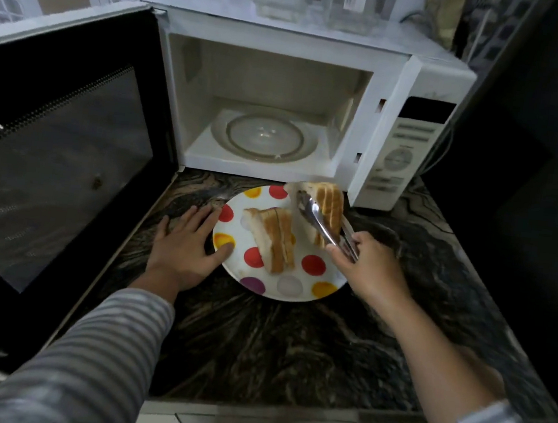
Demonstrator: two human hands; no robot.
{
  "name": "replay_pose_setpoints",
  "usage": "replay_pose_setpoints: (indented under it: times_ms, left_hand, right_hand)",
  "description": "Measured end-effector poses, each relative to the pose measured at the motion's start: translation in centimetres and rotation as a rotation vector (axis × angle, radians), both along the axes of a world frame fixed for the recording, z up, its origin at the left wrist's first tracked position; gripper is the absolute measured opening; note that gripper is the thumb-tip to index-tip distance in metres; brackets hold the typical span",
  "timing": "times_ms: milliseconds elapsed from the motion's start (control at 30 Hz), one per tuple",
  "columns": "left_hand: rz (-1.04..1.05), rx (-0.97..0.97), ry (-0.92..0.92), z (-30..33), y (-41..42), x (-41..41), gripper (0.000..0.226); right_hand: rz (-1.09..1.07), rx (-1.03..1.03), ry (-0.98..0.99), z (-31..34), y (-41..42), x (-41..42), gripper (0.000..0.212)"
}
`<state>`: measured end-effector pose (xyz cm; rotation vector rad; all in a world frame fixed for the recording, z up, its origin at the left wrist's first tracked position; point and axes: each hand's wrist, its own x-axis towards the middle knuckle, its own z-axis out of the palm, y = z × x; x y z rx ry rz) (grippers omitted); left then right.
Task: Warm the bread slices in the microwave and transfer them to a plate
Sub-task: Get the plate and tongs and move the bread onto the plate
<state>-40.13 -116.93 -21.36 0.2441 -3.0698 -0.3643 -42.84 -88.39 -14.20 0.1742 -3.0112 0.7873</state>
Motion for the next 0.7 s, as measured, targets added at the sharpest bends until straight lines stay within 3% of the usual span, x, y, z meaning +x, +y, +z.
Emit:
replay_pose_setpoints:
  times_ms: [367, 700]
  left_hand:
    - [-0.016, -0.016, 0.049, -0.6, -0.3, -0.2, 0.09]
    - [-0.012, -0.012, 0.008, -0.3, -0.2, -0.3, 0.088]
  right_hand:
    - [-0.024, 0.107, -0.032, -3.0, -0.2, 1.1, 0.053]
    - [-0.029, 0.134, -0.042, 1.2, 1.9, 3.8, 0.053]
